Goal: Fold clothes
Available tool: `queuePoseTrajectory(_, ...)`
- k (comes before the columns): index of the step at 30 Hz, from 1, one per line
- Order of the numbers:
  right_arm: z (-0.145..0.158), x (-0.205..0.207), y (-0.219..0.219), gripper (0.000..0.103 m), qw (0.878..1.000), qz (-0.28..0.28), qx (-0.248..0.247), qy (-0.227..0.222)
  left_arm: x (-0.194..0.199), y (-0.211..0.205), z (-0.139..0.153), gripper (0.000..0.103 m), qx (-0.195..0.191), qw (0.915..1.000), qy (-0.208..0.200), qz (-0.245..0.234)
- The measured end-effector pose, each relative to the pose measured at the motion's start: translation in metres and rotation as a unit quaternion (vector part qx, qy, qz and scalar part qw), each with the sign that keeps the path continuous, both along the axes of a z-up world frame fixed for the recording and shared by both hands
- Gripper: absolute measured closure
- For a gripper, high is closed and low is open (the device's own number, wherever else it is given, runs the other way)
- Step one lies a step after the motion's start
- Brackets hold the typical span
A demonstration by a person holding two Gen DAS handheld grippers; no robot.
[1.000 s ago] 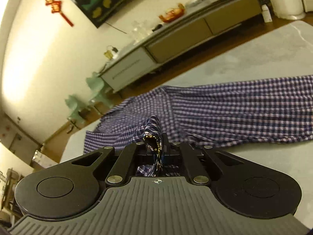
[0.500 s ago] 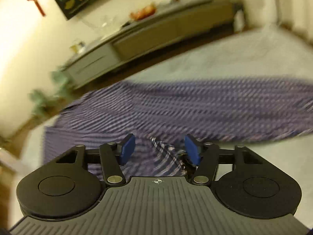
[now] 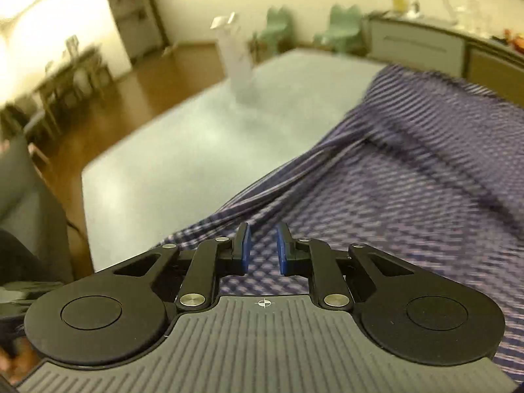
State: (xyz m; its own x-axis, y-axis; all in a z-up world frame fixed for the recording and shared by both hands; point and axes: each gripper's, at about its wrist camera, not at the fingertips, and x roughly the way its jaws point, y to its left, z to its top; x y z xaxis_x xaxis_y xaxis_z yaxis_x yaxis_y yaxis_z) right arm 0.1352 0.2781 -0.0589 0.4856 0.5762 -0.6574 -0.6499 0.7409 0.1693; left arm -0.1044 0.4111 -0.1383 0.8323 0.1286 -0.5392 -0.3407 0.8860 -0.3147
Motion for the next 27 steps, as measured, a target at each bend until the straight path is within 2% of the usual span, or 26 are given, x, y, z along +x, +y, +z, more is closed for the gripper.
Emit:
queuePoseTrajectory(1,-0.008,-0.004,0.017,0.086,1.0,0.017,-0.008,0.007,-0.002,-0.011,0.007,0.101,0.035,0.9989,-0.021,-0.022)
queuePoseTrajectory(3,-0.024,-0.013,0.052,0.088,0.998,0.051,-0.023,0.021,0.001,-0.04,0.012,0.101,0.095,0.9913,-0.04,-0.081)
queuePoseTrajectory(5,-0.041,-0.022,0.087,0.094,0.995,0.084,-0.039,0.036,0.003,-0.067,0.01,0.101,0.152,0.979,-0.04,-0.13)
queuePoseTrajectory(7,-0.051,-0.026,0.111,0.091,0.992,0.103,-0.049,0.051,0.006,-0.084,0.002,0.101,0.191,0.9692,-0.025,-0.154)
queuePoseTrajectory(9,-0.045,-0.019,0.104,0.068,0.994,0.078,-0.045,0.067,0.008,-0.095,-0.003,0.101,0.219,0.9611,-0.012,-0.168)
queuePoseTrajectory(11,-0.034,-0.013,0.09,0.064,0.996,0.046,-0.024,0.078,0.009,-0.099,-0.006,0.101,0.232,0.9567,-0.005,-0.176)
queuePoseTrajectory(14,-0.022,-0.008,0.068,0.056,0.992,-0.001,0.04,0.118,0.006,-0.102,-0.009,0.101,0.247,0.9501,-0.004,-0.191)
queuePoseTrajectory(15,-0.023,-0.007,0.065,0.05,0.989,-0.008,0.062,0.135,0.005,-0.105,-0.011,0.101,0.251,0.9472,0.0,-0.199)
queuePoseTrajectory(16,-0.024,-0.005,0.065,0.047,0.985,-0.009,0.082,0.152,0.014,-0.111,-0.015,0.101,0.256,0.944,0.006,-0.208)
queuePoseTrajectory(18,-0.029,-0.004,0.068,0.032,0.977,-0.008,0.11,0.182,0.016,-0.118,-0.023,0.101,0.274,0.9374,0.02,-0.214)
queuePoseTrajectory(19,-0.034,-0.004,0.075,0.033,0.978,-0.001,0.098,0.185,0.016,-0.12,-0.026,0.101,0.281,0.9347,0.028,-0.216)
queuePoseTrajectory(20,-0.039,-0.005,0.082,0.046,0.982,0.002,0.068,0.174,0.015,-0.12,-0.028,0.101,0.283,0.9337,0.034,-0.217)
queuePoseTrajectory(21,-0.044,-0.007,0.088,0.08,0.987,0.0,0.029,0.155,0.015,-0.118,-0.029,0.1,0.282,0.9342,0.037,-0.216)
queuePoseTrajectory(22,-0.048,-0.008,0.091,0.095,0.99,-0.005,0.0,0.139,0.014,-0.116,-0.028,0.097,0.276,0.9358,0.038,-0.215)
queuePoseTrajectory(23,-0.049,-0.009,0.088,0.099,0.991,-0.013,-0.009,0.13,0.011,-0.112,-0.025,0.095,0.269,0.9382,0.035,-0.215)
queuePoseTrajectory(25,-0.048,-0.01,0.08,0.093,0.992,-0.015,-0.004,0.128,0.004,-0.103,-0.015,0.091,0.253,0.9449,0.014,-0.207)
queuePoseTrajectory(26,-0.046,-0.011,0.078,0.08,0.992,-0.008,-0.005,0.128,0.001,-0.099,-0.009,0.091,0.246,0.9485,-0.001,-0.2)
queuePoseTrajectory(27,-0.044,-0.012,0.077,0.06,0.992,-0.001,-0.006,0.128,-0.002,-0.094,-0.002,0.091,0.238,0.9517,-0.016,-0.193)
